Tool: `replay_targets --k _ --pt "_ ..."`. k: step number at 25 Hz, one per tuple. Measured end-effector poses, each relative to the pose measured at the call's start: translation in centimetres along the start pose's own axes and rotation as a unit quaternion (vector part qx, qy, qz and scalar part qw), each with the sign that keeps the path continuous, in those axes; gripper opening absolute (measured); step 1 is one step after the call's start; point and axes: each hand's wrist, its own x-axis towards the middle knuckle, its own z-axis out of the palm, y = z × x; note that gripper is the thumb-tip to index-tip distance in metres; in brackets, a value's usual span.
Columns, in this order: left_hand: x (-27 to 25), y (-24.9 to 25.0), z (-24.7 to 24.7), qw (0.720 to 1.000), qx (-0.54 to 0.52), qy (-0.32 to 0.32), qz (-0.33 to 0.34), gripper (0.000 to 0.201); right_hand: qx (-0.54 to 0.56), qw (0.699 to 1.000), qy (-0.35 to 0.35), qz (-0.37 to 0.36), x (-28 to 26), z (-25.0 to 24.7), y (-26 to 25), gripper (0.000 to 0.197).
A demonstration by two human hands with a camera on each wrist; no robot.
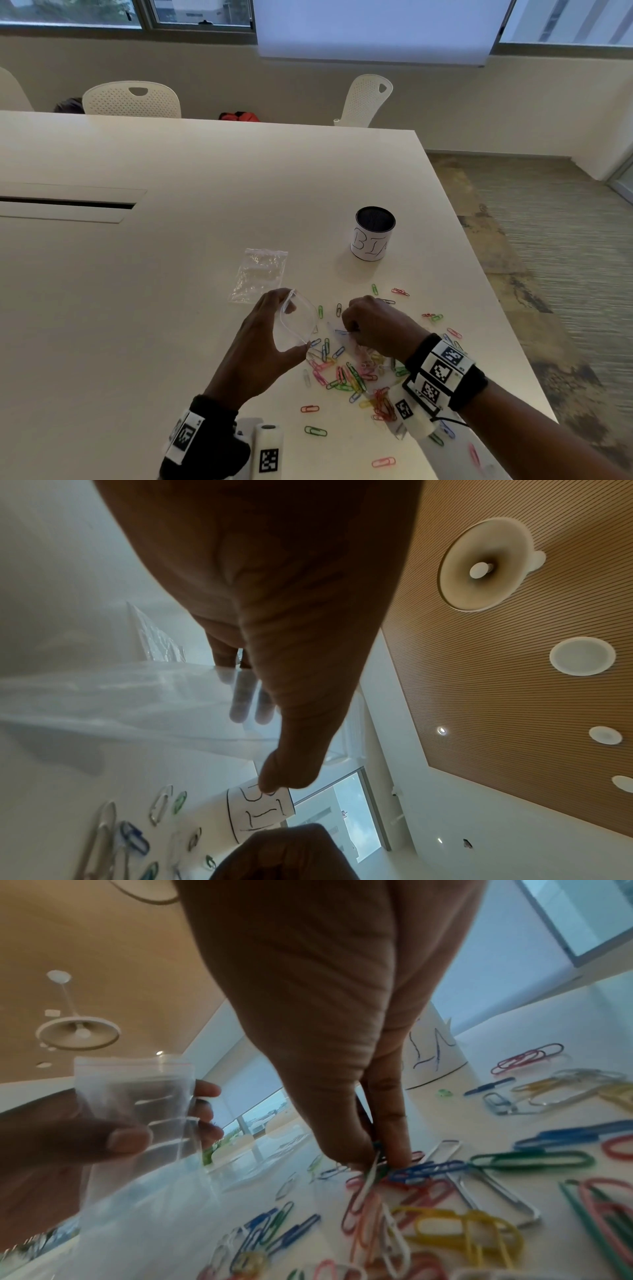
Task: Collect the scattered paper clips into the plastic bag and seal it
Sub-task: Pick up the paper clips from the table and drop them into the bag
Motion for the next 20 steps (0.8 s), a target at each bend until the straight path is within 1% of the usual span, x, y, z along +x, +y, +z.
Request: replay_targets --k 3,5,6,8,10,13,15,16,17,20 --pt "0.0 -0.1 0.1 1.000 -0.002 0.001 0.000 0.080 0.067 0.997 0.015 0.025 -0.4 -0.9 1.3 0.003" --pt "0.0 -0.1 0.2 1.000 -0.003 0.001 -0.001 0.080 0.149 0.987 0.042 0.047 -1.0 -1.2 2.2 0.003" --pt "0.0 -0.1 0.2 1.000 -0.003 0.001 -0.001 0.080 0.205 0.975 0.055 0.062 -1.4 -1.5 2.5 0.003" --pt "0.0 -0.1 0.3 1.000 -0.002 0.002 0.000 0.078 0.322 0.940 0.074 0.085 -2.2 -2.2 2.6 0.006" --pt "0.0 -0.1 0.5 1.000 0.003 -0.001 0.001 0.078 0.410 0.904 0.087 0.085 -3.0 -3.4 2.0 0.007" --pt "0.1 -0.2 0.9 1.000 0.008 -0.007 -0.003 0.079 0.495 0.860 0.113 0.060 -3.9 -5.2 0.1 0.009" --pt "0.2 -0.2 1.2 1.000 0.009 -0.009 0.000 0.078 0.516 0.845 0.132 0.043 -4.0 -6.3 -1.5 0.011" --pt "0.1 -0.1 1.3 1.000 0.009 -0.008 0.004 0.077 0.514 0.846 0.136 0.032 -4.0 -6.8 -2.4 0.011" --pt "0.1 -0.1 1.3 1.000 0.010 -0.006 0.007 0.075 0.498 0.856 0.139 0.017 -3.9 -7.1 -3.3 0.011" --pt "0.0 0.0 1.4 1.000 0.016 0.002 0.012 0.073 0.383 0.909 0.163 -0.029 -3.3 -7.2 -5.4 0.011"
